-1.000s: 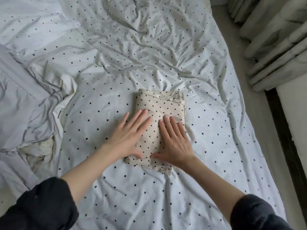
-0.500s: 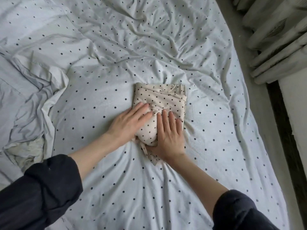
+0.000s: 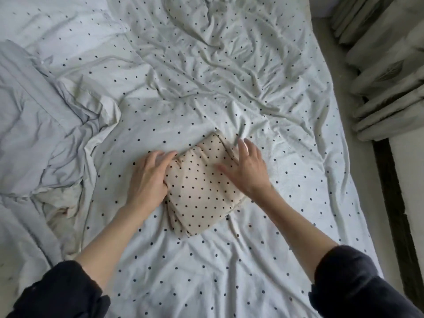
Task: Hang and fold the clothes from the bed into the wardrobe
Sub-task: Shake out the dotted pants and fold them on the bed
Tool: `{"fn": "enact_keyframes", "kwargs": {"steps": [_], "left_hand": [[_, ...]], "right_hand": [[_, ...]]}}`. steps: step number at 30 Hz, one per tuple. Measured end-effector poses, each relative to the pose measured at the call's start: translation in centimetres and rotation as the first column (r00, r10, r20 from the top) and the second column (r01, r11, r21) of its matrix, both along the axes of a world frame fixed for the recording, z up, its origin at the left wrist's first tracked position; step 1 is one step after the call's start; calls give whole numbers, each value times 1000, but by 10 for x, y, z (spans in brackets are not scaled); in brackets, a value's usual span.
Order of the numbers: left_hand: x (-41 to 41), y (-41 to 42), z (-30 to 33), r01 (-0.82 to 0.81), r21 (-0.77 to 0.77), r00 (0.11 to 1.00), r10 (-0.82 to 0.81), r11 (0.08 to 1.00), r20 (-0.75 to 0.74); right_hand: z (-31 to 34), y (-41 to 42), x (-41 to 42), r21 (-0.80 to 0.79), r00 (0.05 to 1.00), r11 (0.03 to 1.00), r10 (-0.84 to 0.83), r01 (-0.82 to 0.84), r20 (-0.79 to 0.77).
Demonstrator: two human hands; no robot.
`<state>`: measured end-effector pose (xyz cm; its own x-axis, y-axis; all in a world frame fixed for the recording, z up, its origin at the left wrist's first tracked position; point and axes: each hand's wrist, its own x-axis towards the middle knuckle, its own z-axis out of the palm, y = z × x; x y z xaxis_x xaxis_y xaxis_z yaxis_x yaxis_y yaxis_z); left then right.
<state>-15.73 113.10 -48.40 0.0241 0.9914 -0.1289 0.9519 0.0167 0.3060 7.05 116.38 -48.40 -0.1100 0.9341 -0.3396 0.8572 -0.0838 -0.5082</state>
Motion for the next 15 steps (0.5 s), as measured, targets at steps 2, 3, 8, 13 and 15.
{"fn": "enact_keyframes", "kwargs": {"steps": [2, 3, 8, 13, 15], "left_hand": [[3, -23, -4, -365, -120, 907, 382, 923, 176], [5, -28, -3, -515, -273, 740, 582, 813, 337], [-6, -47, 15, -293, -816, -43, 845, 499, 532], [-8, -38, 24, -109, -844, 8, 850, 525, 527], [-2, -31, 23, -147, -840, 72, 853, 522, 517]], "right_hand": [[-6, 24, 0, -196, 999, 980, -29, 20, -42], [-7, 29, 2, -235, 997, 972, -37, 19, -74], [-4, 42, 6, -409, 975, 912, -125, 40, -183], [1, 50, 6, -516, 976, 856, -148, 47, -157], [0, 51, 7, -556, 965, 828, -201, 76, -167]]}}
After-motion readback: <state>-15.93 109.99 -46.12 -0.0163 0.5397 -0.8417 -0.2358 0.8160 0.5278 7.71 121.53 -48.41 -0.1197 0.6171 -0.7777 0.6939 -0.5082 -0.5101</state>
